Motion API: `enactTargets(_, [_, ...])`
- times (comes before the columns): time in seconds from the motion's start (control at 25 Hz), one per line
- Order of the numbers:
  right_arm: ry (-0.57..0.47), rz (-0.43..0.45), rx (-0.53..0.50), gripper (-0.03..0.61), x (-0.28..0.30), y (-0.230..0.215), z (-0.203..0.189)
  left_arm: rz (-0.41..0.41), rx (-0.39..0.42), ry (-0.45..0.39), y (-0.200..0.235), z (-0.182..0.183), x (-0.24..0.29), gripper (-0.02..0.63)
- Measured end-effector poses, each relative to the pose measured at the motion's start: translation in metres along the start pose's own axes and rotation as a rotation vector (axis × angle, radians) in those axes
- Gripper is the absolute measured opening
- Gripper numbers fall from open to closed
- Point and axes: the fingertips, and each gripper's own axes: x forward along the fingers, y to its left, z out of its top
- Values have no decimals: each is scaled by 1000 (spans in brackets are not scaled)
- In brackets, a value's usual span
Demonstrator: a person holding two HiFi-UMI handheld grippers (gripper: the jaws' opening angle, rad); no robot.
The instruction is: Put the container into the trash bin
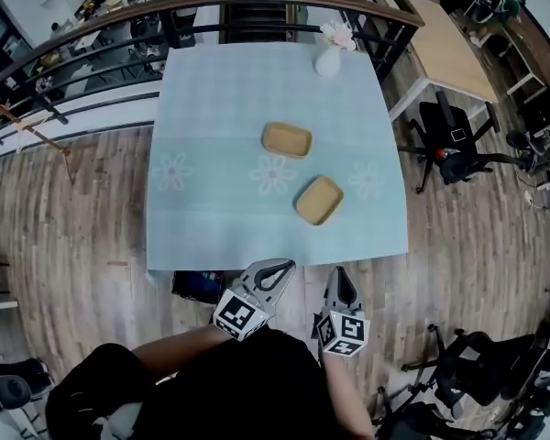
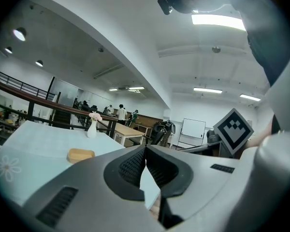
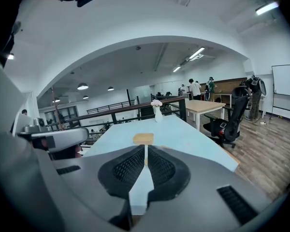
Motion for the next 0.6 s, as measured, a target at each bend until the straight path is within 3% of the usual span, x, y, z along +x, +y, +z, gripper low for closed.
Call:
enactTargets(0.16, [59,-12,82,35,37,-11,-9,14,-23,-22,32,-2,12,14])
enactTargets(0.6, [216,-47,106,37,118,-46,-50,41,-34,3,74,-2,37,14])
